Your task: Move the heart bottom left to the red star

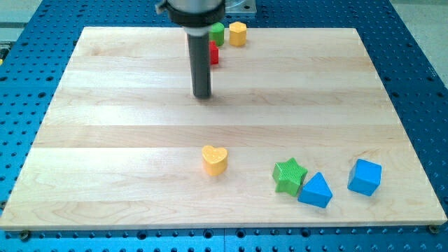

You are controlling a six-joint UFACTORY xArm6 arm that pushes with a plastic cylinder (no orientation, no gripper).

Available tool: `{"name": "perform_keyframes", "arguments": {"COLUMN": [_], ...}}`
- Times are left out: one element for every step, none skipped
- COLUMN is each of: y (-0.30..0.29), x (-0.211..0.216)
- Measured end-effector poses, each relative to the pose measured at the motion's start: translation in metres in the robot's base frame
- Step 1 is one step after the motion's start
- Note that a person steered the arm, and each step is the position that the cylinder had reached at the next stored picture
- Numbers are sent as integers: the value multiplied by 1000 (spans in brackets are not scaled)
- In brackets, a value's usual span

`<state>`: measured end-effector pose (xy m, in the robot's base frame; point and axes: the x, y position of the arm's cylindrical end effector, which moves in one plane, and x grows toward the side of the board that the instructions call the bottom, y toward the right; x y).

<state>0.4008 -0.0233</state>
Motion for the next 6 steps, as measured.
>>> {"name": "perform_keyframes", "arguments": {"y": [41,50,60,30,13,12], "x": [35,106,134,162,138,65]}}
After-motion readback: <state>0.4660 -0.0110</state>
